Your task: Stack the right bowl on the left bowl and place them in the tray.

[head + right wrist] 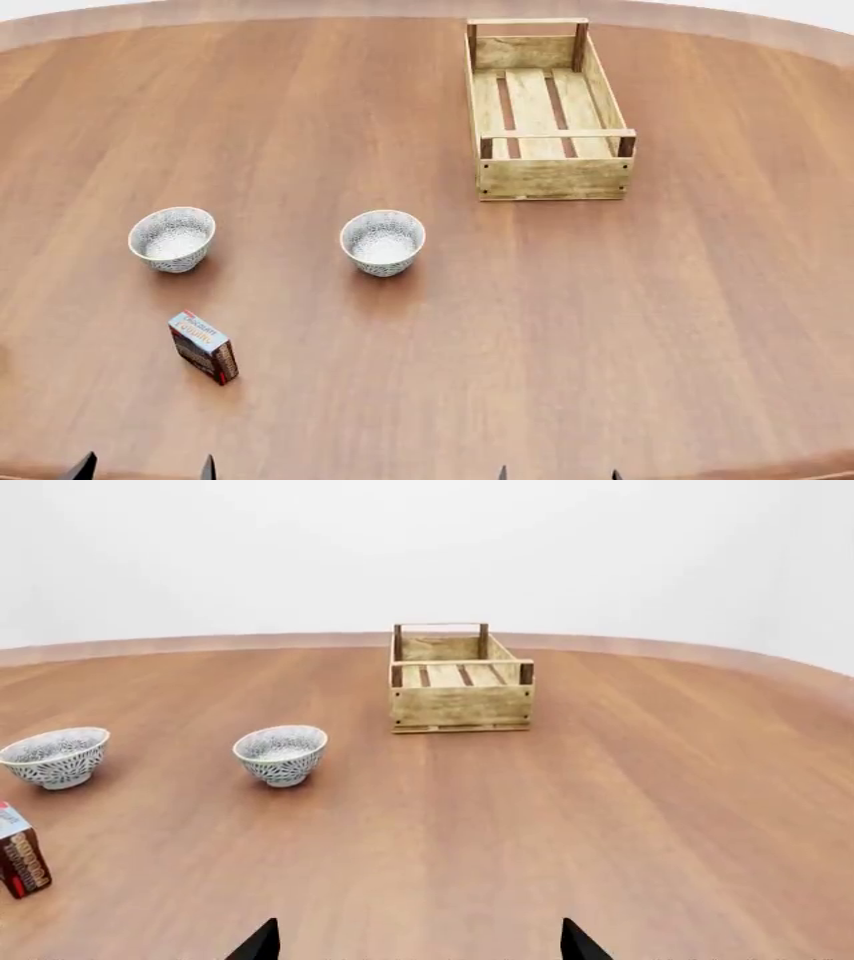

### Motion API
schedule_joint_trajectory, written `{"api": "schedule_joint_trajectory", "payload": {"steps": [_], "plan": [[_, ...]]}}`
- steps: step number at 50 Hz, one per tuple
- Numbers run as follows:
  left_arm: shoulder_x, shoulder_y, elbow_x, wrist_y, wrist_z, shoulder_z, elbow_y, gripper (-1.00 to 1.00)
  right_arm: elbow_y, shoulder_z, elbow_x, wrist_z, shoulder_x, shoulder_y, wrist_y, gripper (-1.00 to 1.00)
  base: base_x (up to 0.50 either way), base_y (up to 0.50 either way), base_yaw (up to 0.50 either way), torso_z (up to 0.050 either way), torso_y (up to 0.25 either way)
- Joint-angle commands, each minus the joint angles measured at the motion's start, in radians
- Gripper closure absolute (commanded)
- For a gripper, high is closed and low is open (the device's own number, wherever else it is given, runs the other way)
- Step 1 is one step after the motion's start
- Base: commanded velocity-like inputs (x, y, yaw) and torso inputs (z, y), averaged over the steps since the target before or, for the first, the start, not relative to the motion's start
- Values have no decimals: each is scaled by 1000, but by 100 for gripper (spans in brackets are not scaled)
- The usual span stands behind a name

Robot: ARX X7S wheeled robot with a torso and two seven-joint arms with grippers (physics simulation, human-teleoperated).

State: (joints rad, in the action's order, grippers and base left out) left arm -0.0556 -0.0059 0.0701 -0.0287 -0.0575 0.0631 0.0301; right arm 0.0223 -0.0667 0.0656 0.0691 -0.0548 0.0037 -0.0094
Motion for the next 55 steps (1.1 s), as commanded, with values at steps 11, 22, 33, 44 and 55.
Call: {"api": "schedule_joint_trajectory", "payload": {"steps": [11,22,33,44,55], "plan": [[-39,18,-3,110,-43,0,-451,-100,-382,22,26,54,-32,-27,84,-100,0,0,0,0,0],[-60,48,-19,69,-70,10,-581,-100,-587,14,14,78,-58,-74,31,-100,0,0,0,0,0],[-70,46,-7,66,-88,20,-556,-100,-575,-5,-2,98,-73,-72,26,-100,102,0,0,0,0],[-83,54,2,65,-102,30,-566,-100,-576,-20,4,108,-87,-71,35,-100,500,0,0,0,0],[-92,57,8,60,-114,41,-564,-100,-579,-31,9,117,-99,-70,34,-100,500,0,0,0,0]]}}
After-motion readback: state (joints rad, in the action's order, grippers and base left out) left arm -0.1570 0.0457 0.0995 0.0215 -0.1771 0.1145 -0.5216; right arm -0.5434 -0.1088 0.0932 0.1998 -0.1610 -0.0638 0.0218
